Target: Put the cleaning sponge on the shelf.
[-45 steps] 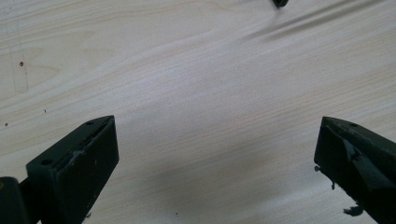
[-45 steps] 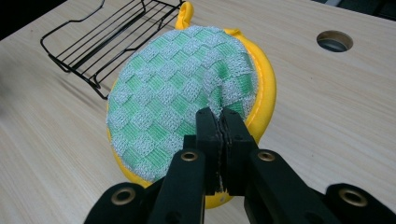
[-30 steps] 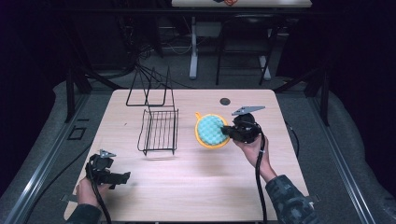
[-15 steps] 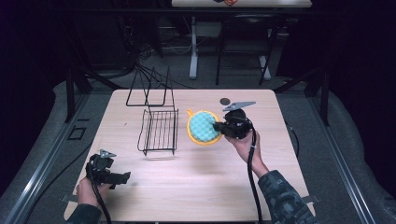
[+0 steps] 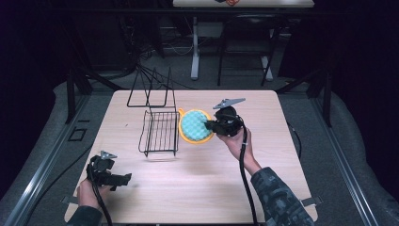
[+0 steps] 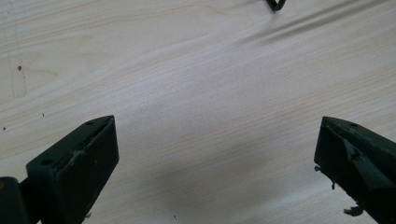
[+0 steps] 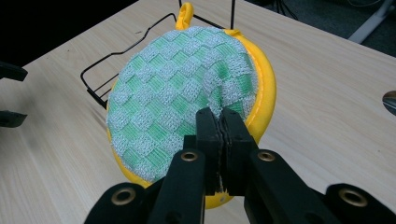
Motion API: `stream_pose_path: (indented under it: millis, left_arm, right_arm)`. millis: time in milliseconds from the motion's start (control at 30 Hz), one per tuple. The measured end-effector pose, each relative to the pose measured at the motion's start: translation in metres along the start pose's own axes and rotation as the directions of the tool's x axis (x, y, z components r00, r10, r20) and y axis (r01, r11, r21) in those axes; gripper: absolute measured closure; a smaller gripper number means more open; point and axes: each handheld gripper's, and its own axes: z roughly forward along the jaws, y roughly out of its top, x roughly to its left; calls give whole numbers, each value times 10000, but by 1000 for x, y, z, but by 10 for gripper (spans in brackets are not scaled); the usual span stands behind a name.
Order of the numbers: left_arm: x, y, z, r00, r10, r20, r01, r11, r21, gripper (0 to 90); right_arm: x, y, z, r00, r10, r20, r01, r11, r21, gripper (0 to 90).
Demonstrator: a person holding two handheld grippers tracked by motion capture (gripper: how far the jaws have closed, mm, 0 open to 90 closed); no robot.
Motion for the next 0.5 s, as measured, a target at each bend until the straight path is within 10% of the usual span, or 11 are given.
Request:
stream_pose_path:
  millis: [500]
  left_arm:
    - [0,0,0,10000,14,18,-14,10000,-61,0]
  right_arm:
    - [16,13,27,9995,-218,-236,223,9995,201,878]
